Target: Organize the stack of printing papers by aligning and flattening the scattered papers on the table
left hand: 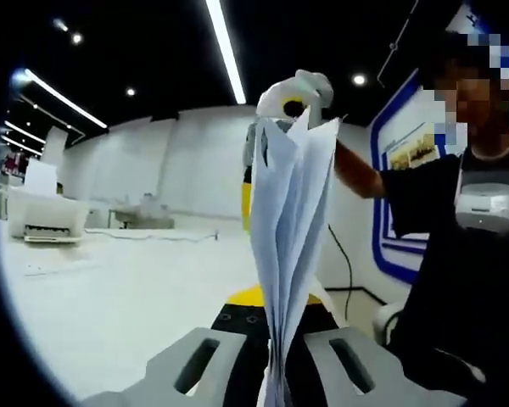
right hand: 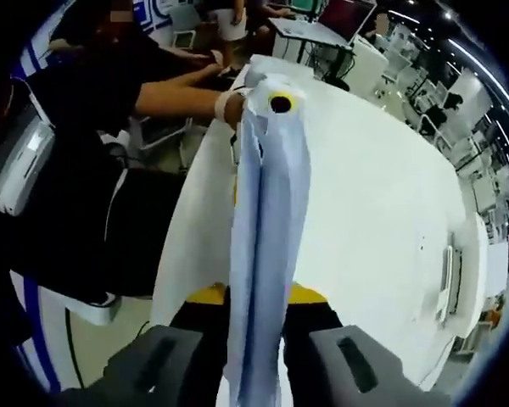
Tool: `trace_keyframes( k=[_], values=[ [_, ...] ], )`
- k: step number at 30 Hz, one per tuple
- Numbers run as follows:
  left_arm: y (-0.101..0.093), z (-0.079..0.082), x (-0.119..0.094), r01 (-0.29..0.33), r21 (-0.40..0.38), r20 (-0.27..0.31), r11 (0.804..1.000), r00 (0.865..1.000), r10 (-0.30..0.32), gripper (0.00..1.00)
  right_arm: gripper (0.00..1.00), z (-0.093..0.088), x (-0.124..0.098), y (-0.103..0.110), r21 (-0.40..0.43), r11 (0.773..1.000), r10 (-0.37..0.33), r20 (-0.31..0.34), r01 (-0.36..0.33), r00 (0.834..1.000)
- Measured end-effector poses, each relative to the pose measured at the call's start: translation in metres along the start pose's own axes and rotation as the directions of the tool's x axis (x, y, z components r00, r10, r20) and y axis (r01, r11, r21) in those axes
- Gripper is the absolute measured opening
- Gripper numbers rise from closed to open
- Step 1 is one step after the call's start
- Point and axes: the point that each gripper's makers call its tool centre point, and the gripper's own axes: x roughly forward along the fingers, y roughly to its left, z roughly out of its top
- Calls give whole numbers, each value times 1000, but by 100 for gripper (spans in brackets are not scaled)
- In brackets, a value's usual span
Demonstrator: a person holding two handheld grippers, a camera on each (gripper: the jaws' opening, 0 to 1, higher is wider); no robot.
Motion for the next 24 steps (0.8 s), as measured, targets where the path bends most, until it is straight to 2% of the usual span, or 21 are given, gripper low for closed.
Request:
trace_keyframes(
  k=[2, 4, 6, 7, 8, 9, 10, 12, 13, 14, 15, 17, 18, 19, 22, 23, 24],
  values=[
    [0, 0, 3, 3, -1, 3, 1000, 1000, -3, 6, 22, -2, 4, -1, -25, 1000, -4, -30, 4, 1000],
    [-1, -1, 7, 6, -3, 0, 1000, 1000, -6, 6, 13, -9, 11, 0, -28, 1000, 9, -88, -12, 996],
    [-2, -2, 11, 10, -10, -3, 1000, 1000, -10, 6, 4, -13, 15, -1, -31, 1000, -2, -117, -1, 993],
    [-3, -2, 12, 7, -4, -5, 1000, 1000, -7, 6, 0, -15, 14, 1, -39, 999, 15, -128, -20, 992],
    [-1, -1, 11, -1, 2, -5, 1000, 1000, 1, 6, 0, -14, 13, 1, -25, 1000, 13, -123, -16, 992],
    [2, 6, 9, -20, -6, 35, 1000, 999, 20, 7, 0, -11, 8, -1, 5, 1000, 3, -89, -2, 996],
    [4, 12, 4, -34, -61, 63, 998, 997, 38, 11, 0, -7, 1, -5, 13, 1000, -17, -51, 18, 999],
    [13, 24, -7, -55, -178, 140, 982, 987, 81, 37, 0, 0, -20, -13, 44, 997, -65, 68, 62, 996],
    [14, 29, -12, -43, -233, 178, 972, 980, 86, 50, 0, 8, -36, -16, 69, 995, -88, 184, 76, 979],
    [15, 32, -15, -37, -263, 197, 964, 976, 91, 62, 0, 13, -45, -18, 92, 992, -102, 251, 82, 962],
    [18, 35, -19, -41, -287, 216, 957, 970, 107, 69, 0, 20, -59, -20, 127, 988, -124, 352, 84, 928],
    [24, 41, -22, -61, -256, 257, 965, 958, 129, 73, 0, 26, -82, -21, 193, 980, -141, 526, 44, 839],
    [27, 41, -21, -83, -231, 247, 969, 959, 141, 72, 0, 28, -91, -23, 219, 975, -152, 597, 22, 787],
    [28, 41, -17, -92, -213, 239, 973, 960, 143, 72, 0, 28, -97, -22, 242, 970, -158, 683, -17, 713],
    [25, 47, -2, -81, -196, 245, 977, 961, 128, 65, 0, 21, -93, -19, 264, 963, -190, 786, -43, 588],
    [25, 48, 0, -81, -196, 245, 977, 961, 128, 57, 0, 16, -87, -19, 276, 960, -203, 802, -47, 562],
    [25, 49, 5, -82, -194, 236, 978, 963, 128, 45, 0, 9, -78, -19, 289, 957, -225, 807, -34, 547]
  ],
)
